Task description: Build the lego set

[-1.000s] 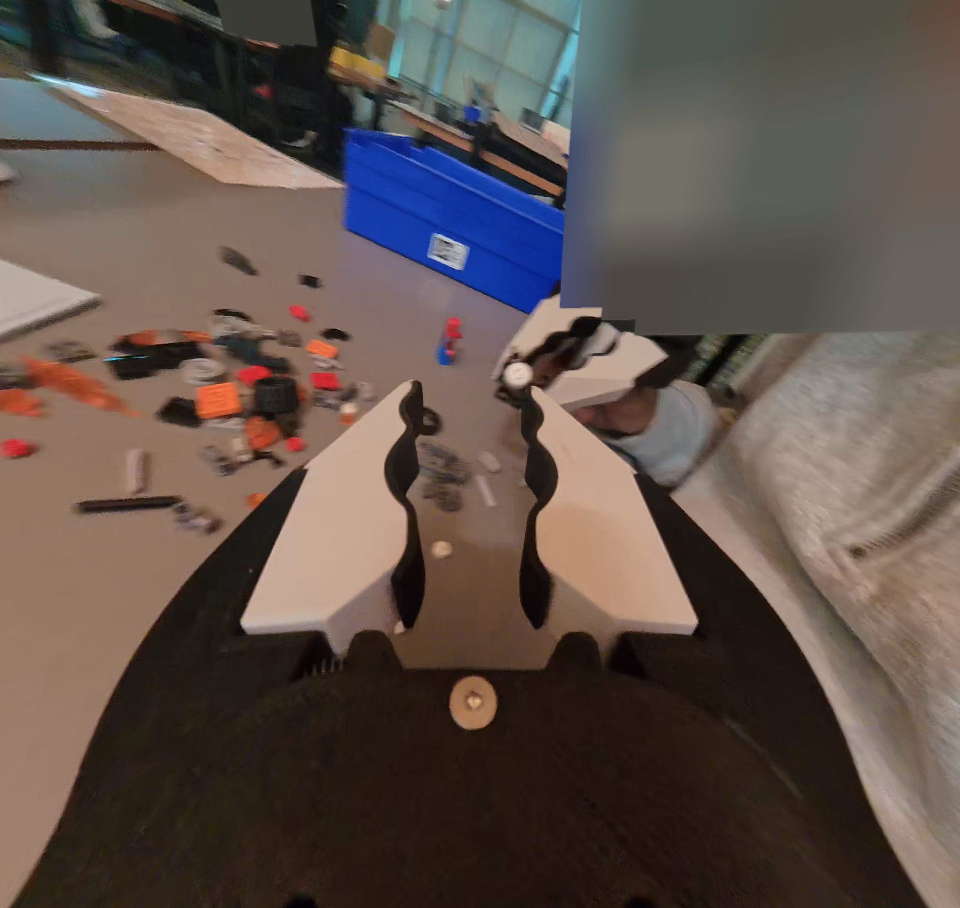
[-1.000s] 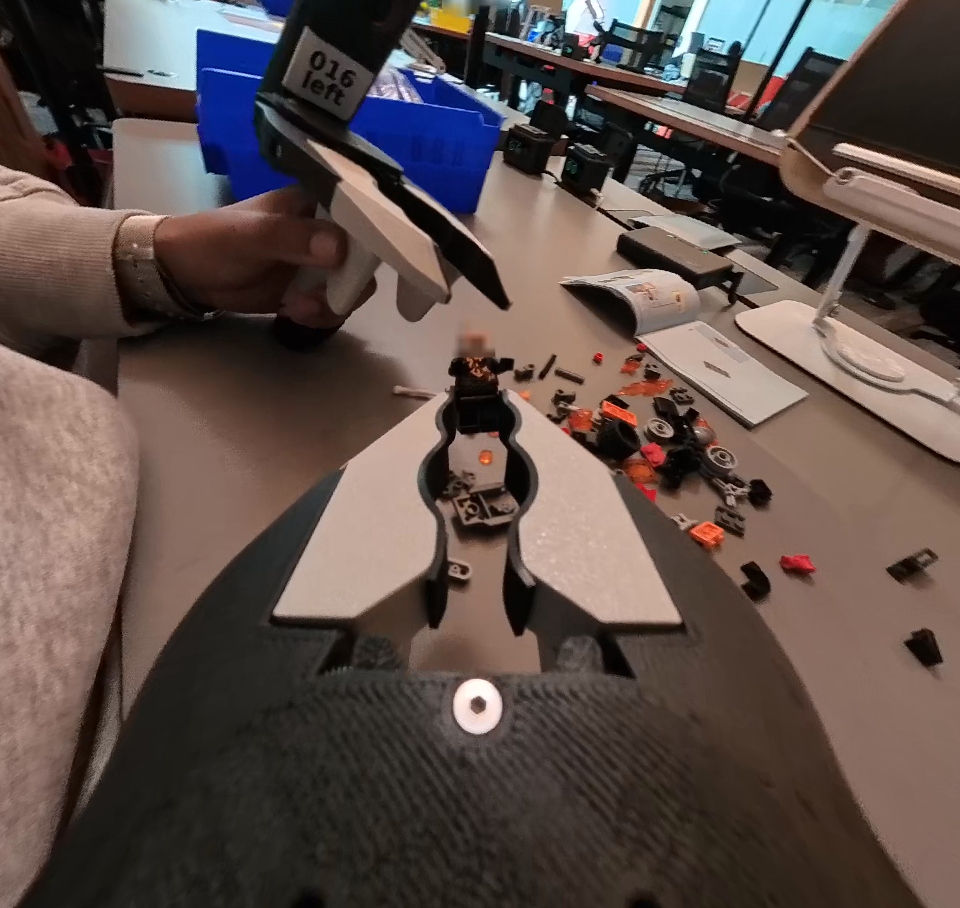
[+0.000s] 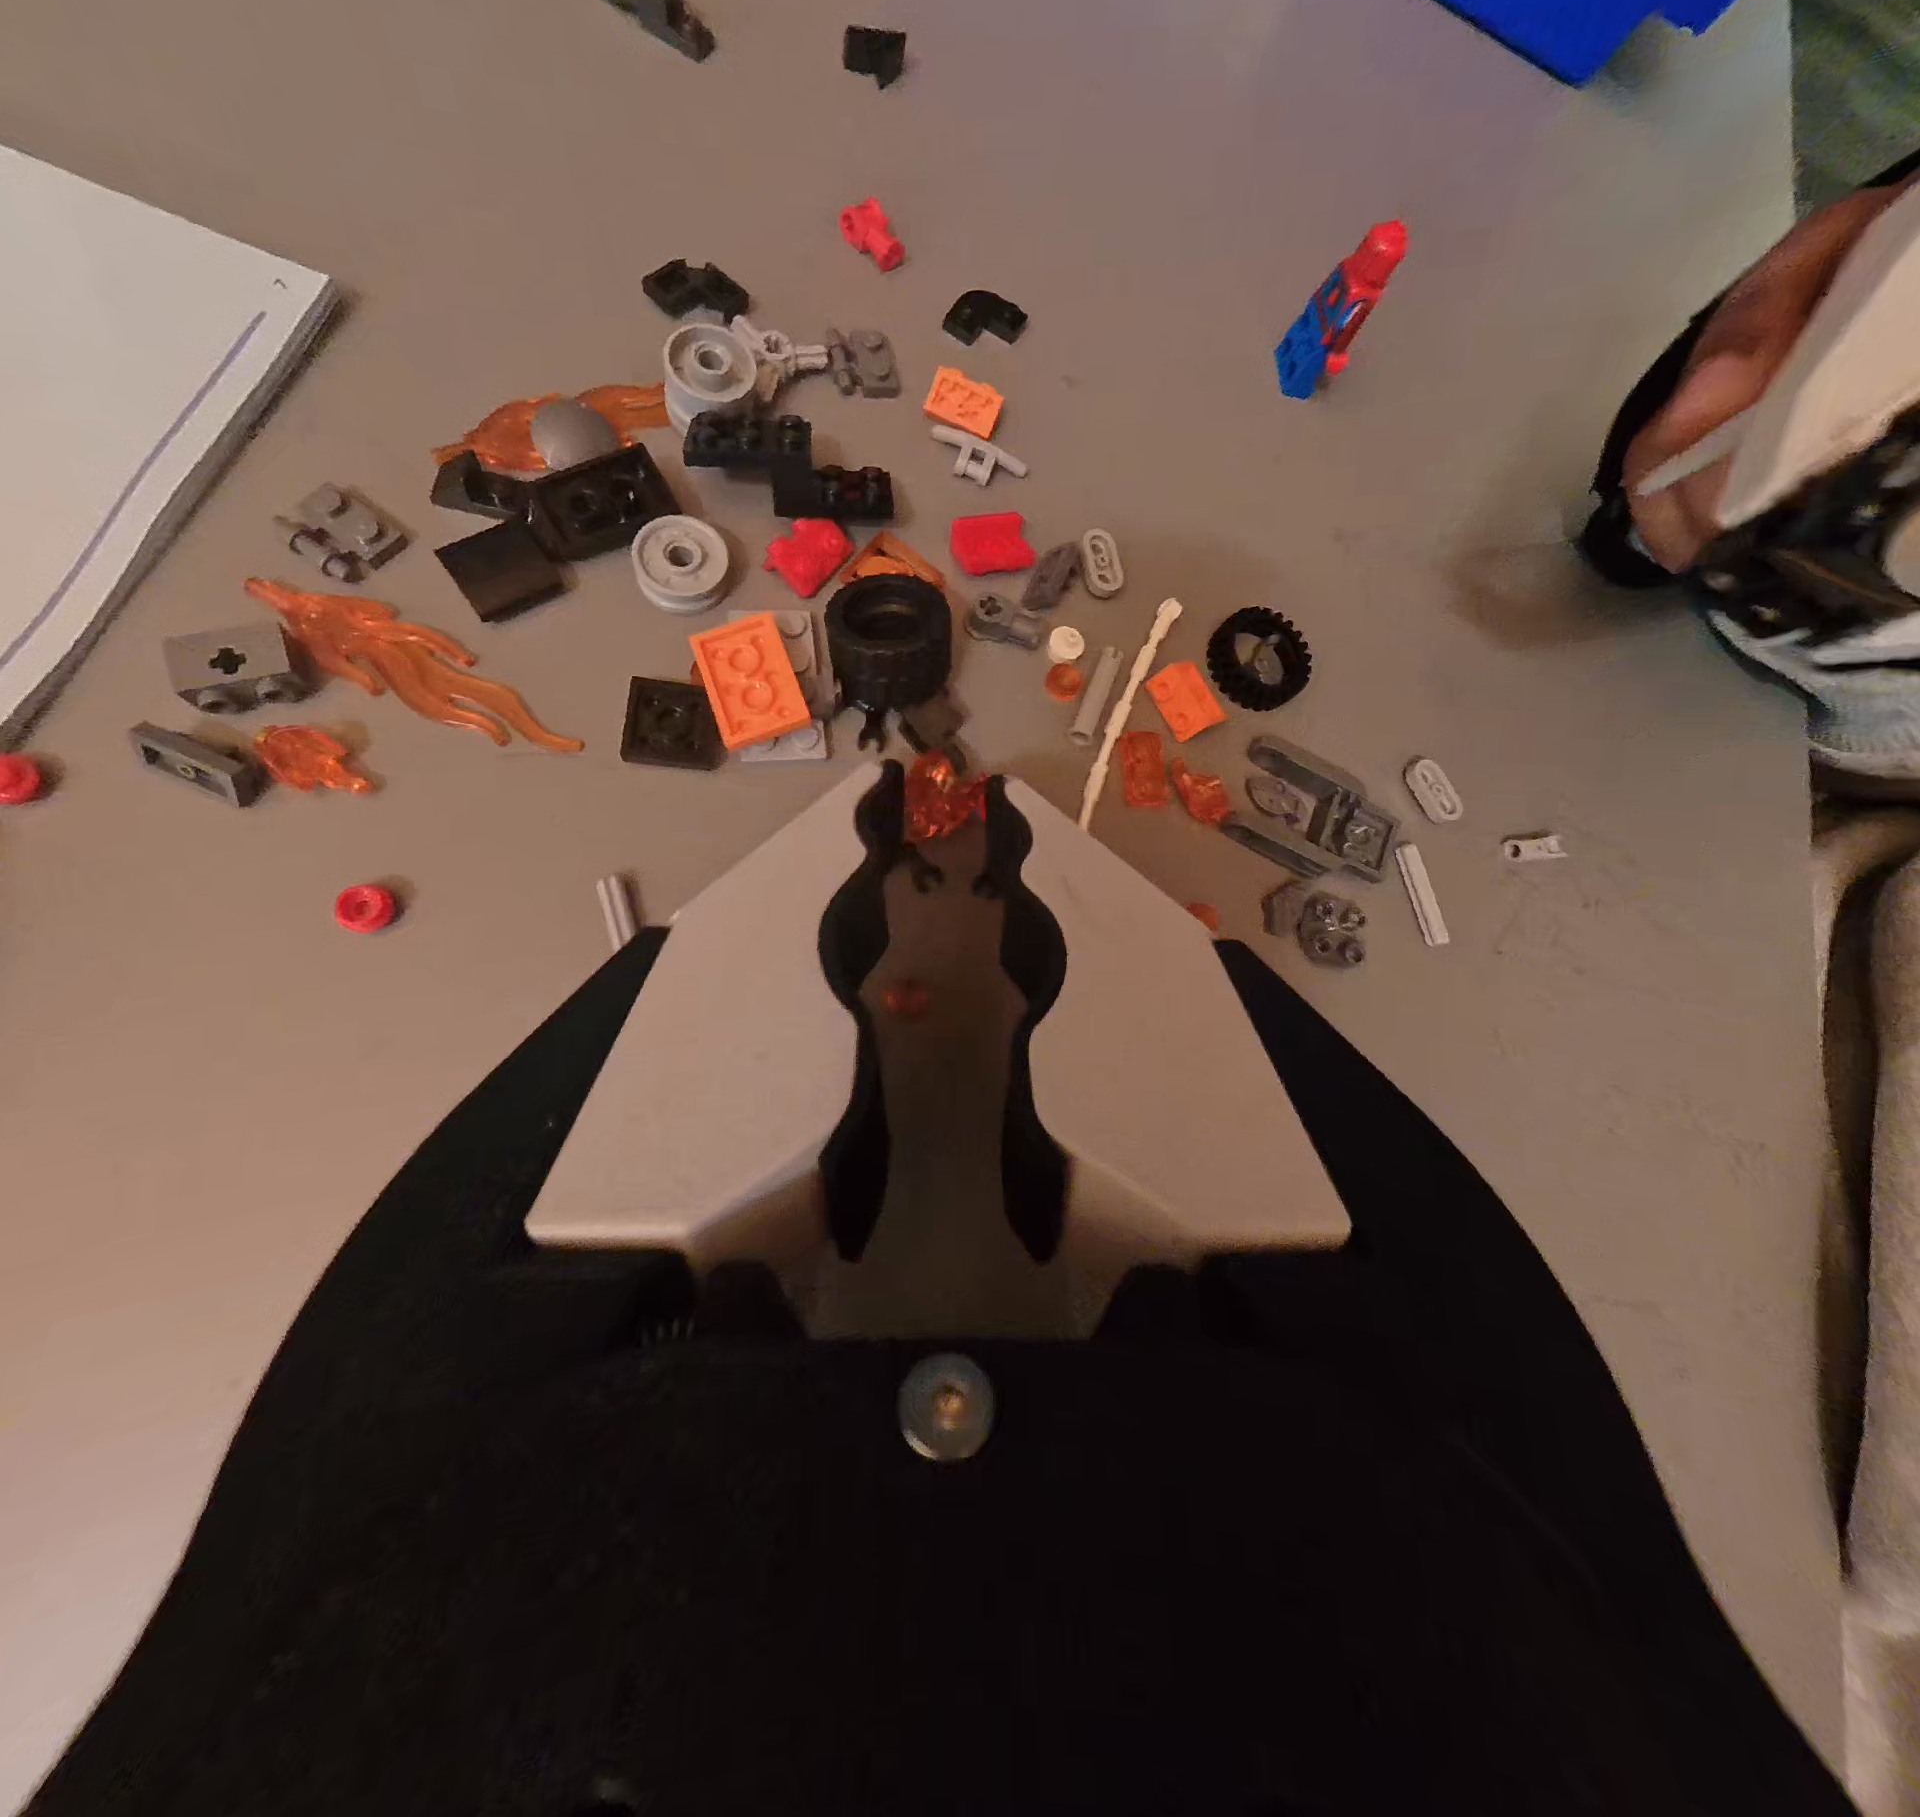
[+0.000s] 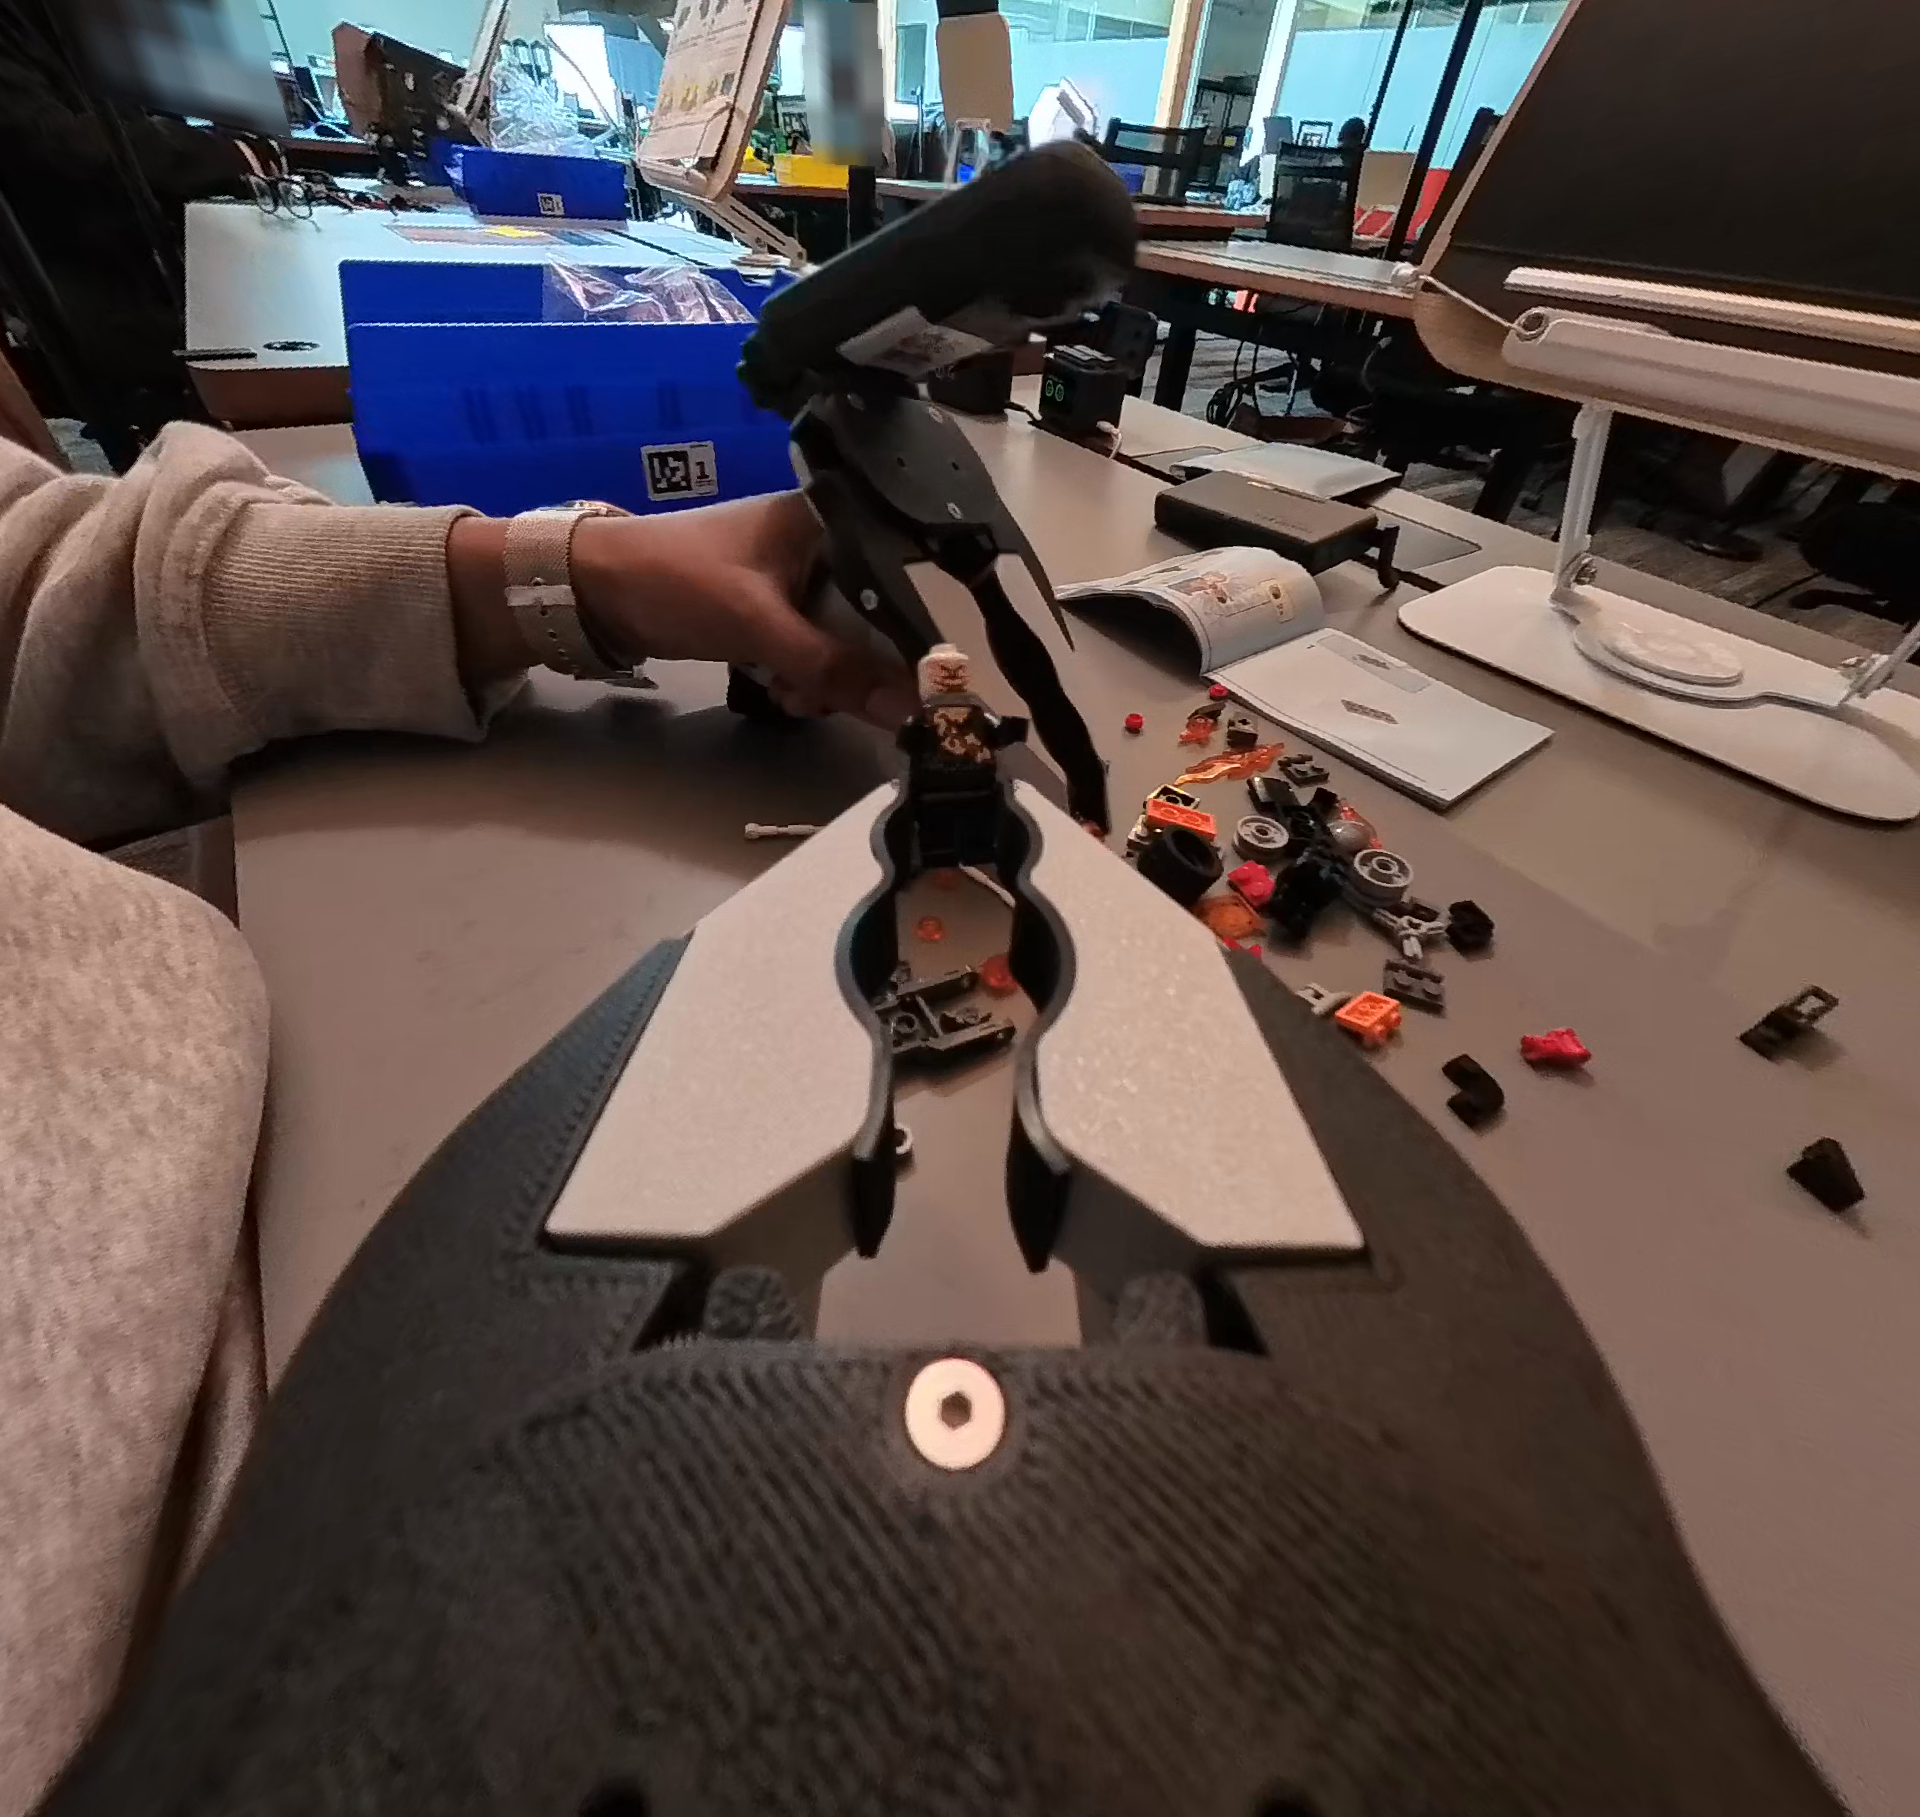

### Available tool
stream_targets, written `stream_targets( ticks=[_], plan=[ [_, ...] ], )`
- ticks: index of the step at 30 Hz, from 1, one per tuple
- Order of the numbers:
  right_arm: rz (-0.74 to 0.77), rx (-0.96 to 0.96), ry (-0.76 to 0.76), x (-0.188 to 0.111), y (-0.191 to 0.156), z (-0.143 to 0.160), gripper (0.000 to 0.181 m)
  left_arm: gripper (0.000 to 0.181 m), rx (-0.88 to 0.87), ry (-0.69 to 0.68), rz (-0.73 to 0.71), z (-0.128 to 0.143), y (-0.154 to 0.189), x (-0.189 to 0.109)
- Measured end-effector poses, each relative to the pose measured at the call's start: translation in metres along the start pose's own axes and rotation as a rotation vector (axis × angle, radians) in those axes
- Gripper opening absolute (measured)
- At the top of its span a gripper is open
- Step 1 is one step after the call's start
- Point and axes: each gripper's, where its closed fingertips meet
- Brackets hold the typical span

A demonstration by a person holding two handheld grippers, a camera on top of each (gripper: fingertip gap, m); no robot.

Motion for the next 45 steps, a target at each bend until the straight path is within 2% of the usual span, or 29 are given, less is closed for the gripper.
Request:
stream_targets(
  ticks=[3,6,10,13,20,23,26,31,35,45],
  plan=[
    [0.006,0.011,-0.002,0.0,0.002,0.0,0.014,0.013,0.051,0.05,-0.015,-0.002,0.009,-0.01],
    [0.008,0.017,0.0,-0.001,0.004,0.0,0.014,0.013,0.092,0.053,-0.089,0.008,0.024,-0.026],
    [0.013,0.019,0.005,-0.003,0.004,0.0,0.014,0.013,0.044,-0.015,-0.095,0.048,0.063,-0.046],
    [0.019,0.012,0.002,-0.003,0.003,0.0,0.014,0.013,-0.038,-0.007,-0.089,0.073,0.086,-0.056],
    [0.026,-0.028,-0.03,0.002,-0.001,0.003,0.014,0.014,-0.11,-0.004,-0.151,0.102,0.102,-0.045],
    [0.032,-0.044,-0.041,0.004,-0.001,0.004,0.014,0.015,-0.11,0.001,-0.163,0.099,0.102,-0.044],
    [0.034,-0.053,-0.041,0.003,-0.002,0.004,0.014,0.025,-0.103,-0.011,-0.153,0.101,0.105,-0.042],
    [0.037,-0.063,-0.044,0.003,-0.003,0.005,0.014,0.031,-0.119,0.048,-0.127,0.098,0.104,-0.052],
    [0.037,-0.072,-0.052,0.004,-0.004,0.006,0.014,0.023,-0.202,0.116,-0.031,0.091,0.102,-0.057],
    [0.031,-0.069,-0.05,0.004,-0.004,0.006,0.014,0.015,-0.277,0.082,0.117,0.092,0.101,-0.051]
  ],
)
Point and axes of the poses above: each gripper's, where its closed fingertips meet, x out along the fingers, z out of its underside, y = z × x across the jaws, and after that the axes turned 9 degrees about -y, right-handed
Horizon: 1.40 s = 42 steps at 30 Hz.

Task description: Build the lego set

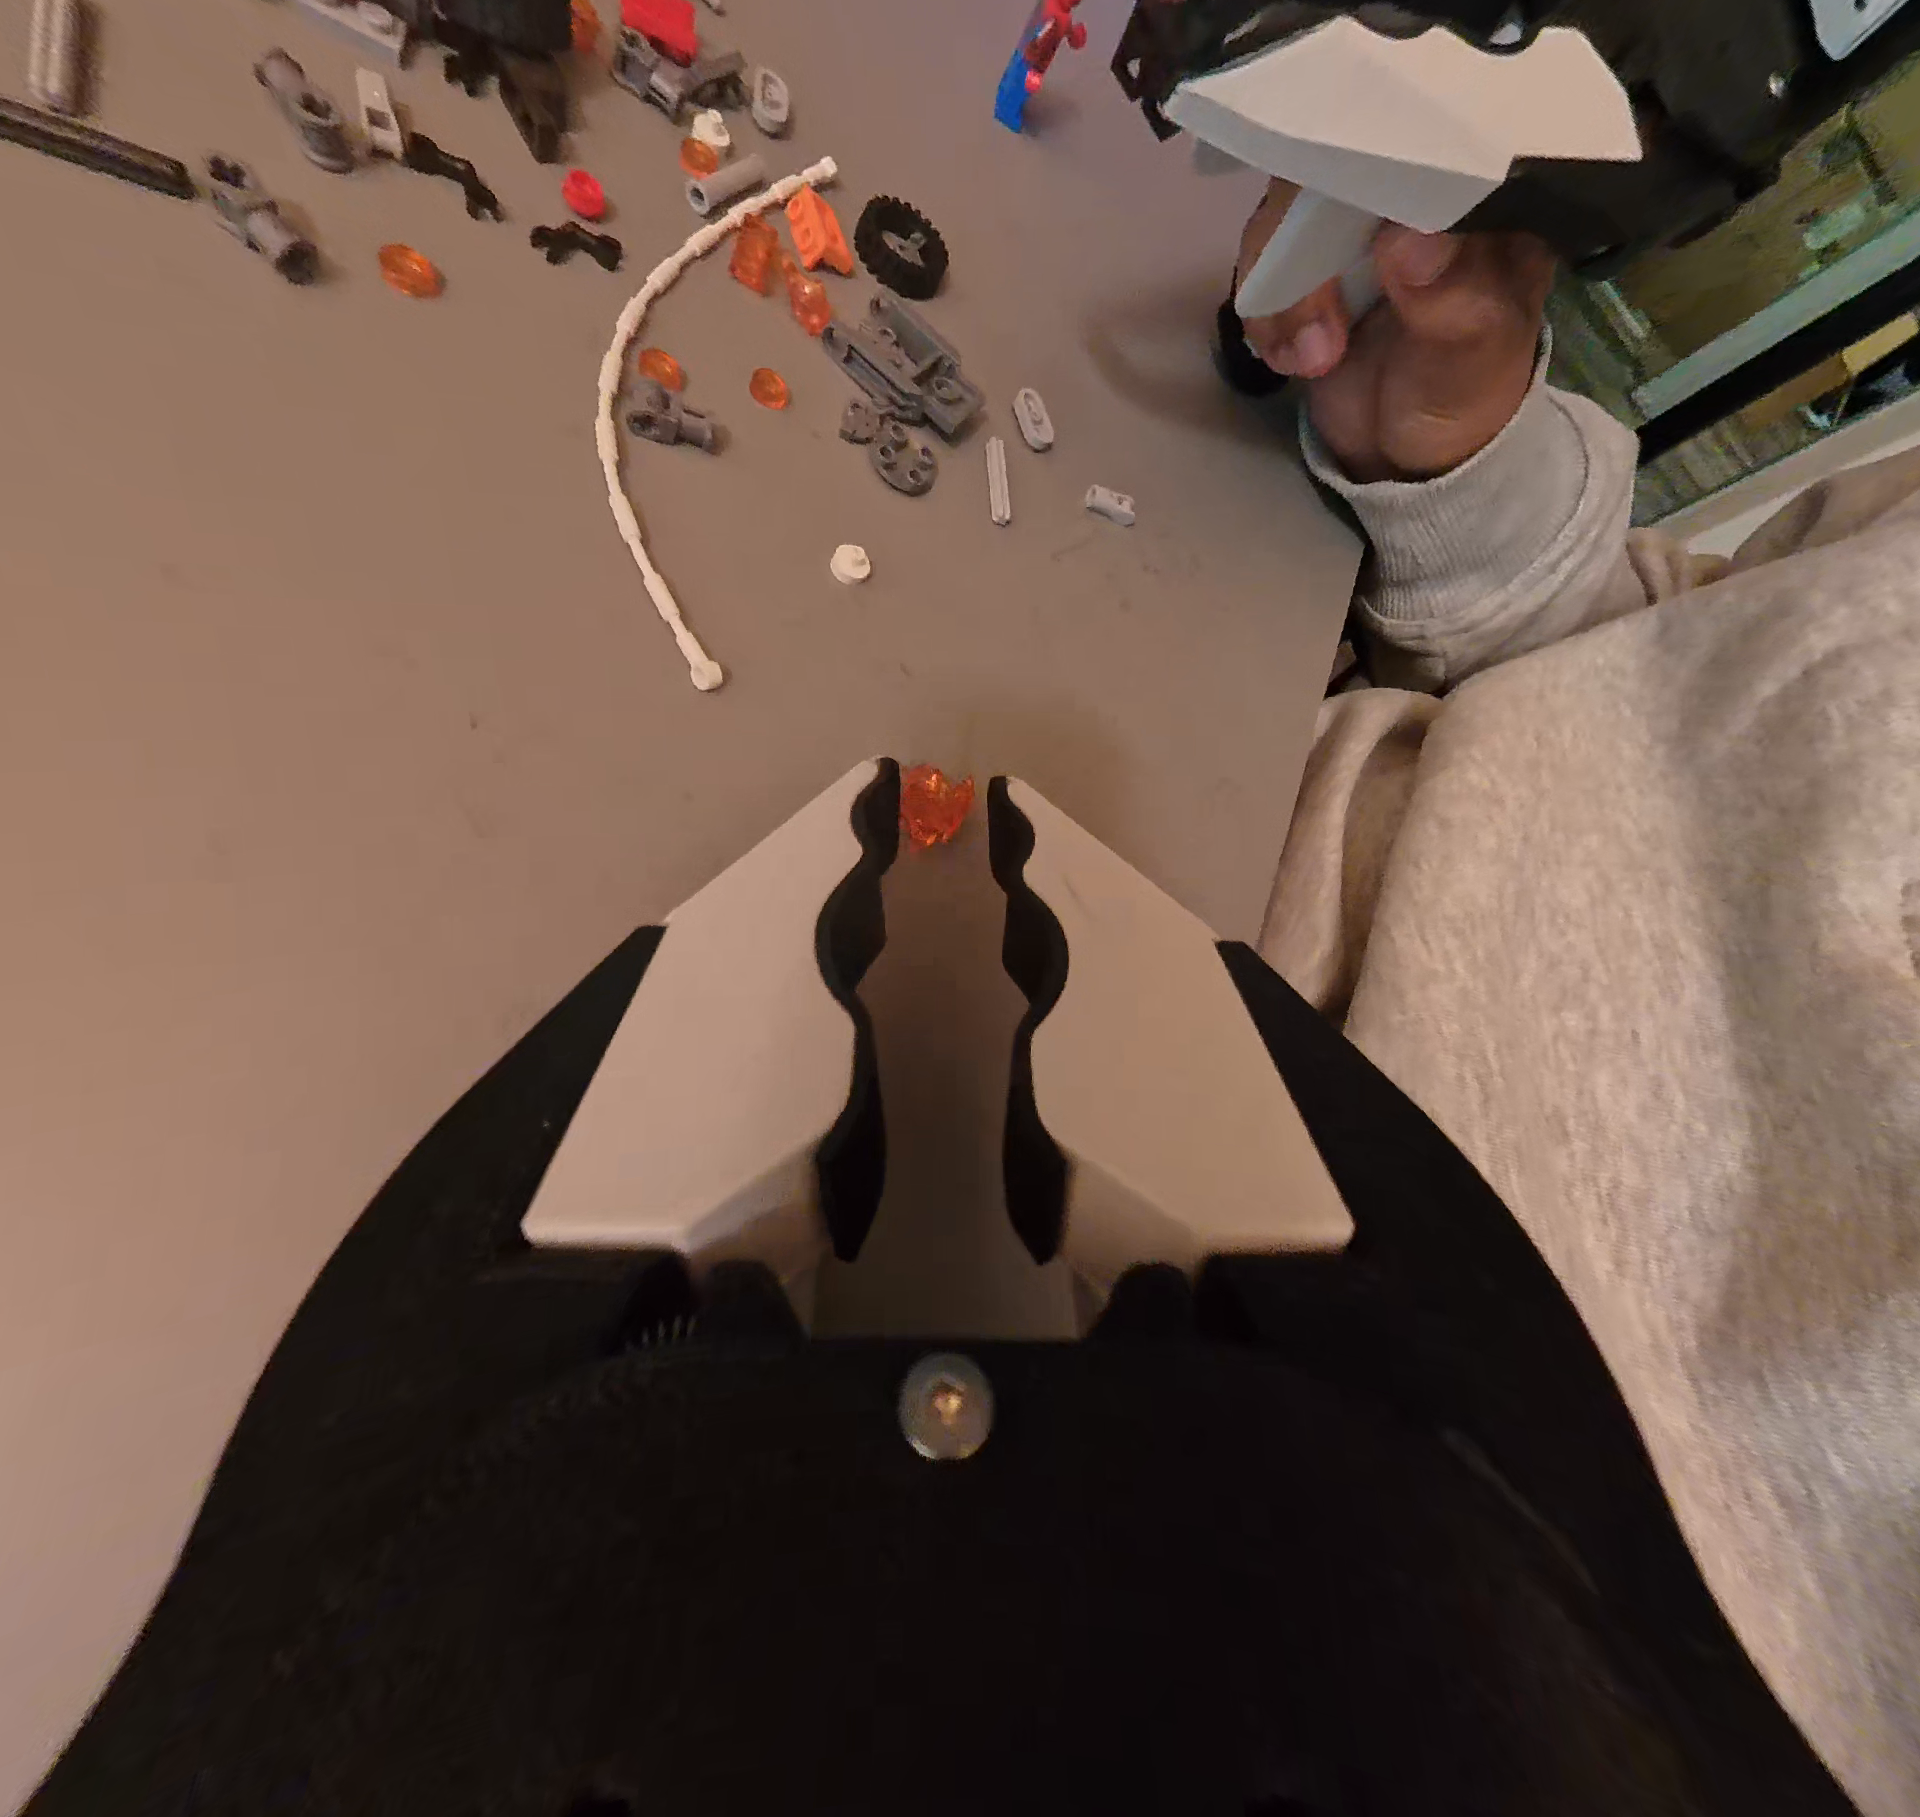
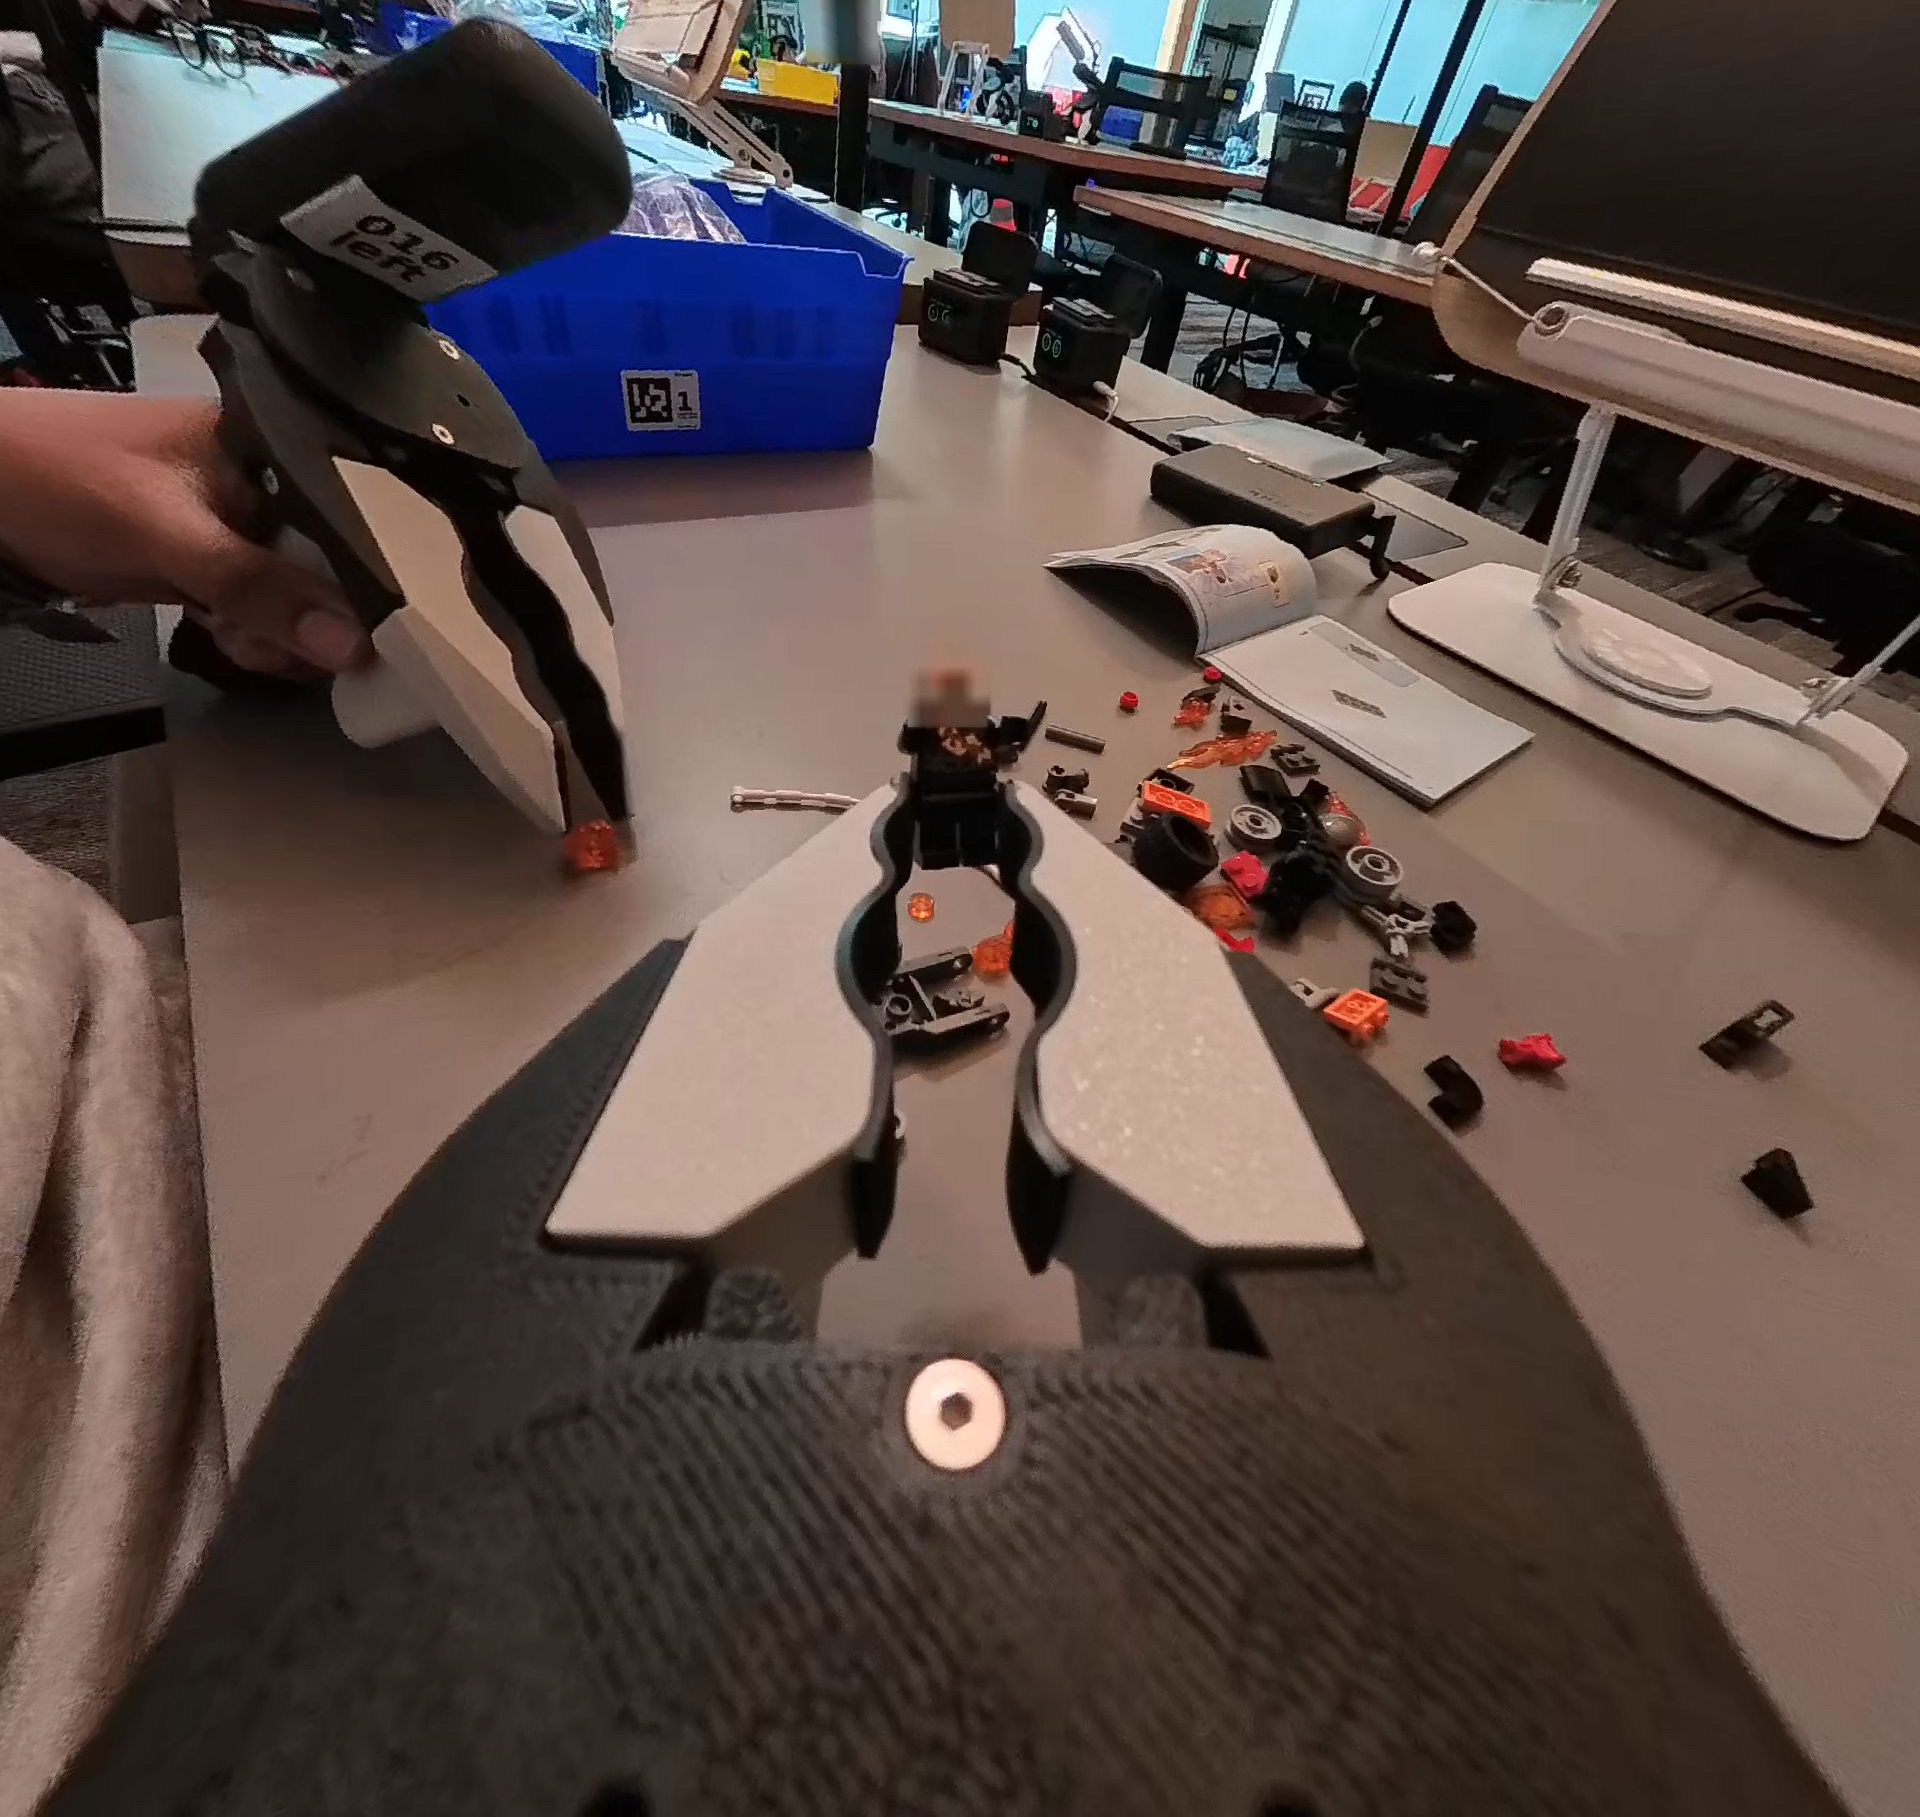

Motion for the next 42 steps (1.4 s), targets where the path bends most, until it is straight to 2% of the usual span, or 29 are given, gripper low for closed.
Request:
stream_targets(
  ticks=[8,15,20,28,42],
  plan=[
    [-0.005,0.002,0.004,0.0,-0.001,0.0,0.014,0.007,0.052,-0.026,0.0,0.003,0.005,0.002],
    [-0.005,0.0,0.004,0.001,-0.001,0.0,0.014,0.008,0.154,-0.041,-0.057,0.011,0.013,0.001],
    [-0.004,-0.003,0.001,0.001,-0.002,0.0,0.014,0.017,0.15,-0.089,-0.032,0.025,0.021,0.002],
    [0.0,-0.013,-0.005,0.003,-0.003,0.001,0.014,0.022,0.083,-0.006,0.056,0.013,0.023,-0.004],
    [-0.007,-0.025,-0.008,0.005,-0.005,0.002,0.014,0.012,-0.015,-0.058,0.081,0.019,0.018,0.003]
  ],
)
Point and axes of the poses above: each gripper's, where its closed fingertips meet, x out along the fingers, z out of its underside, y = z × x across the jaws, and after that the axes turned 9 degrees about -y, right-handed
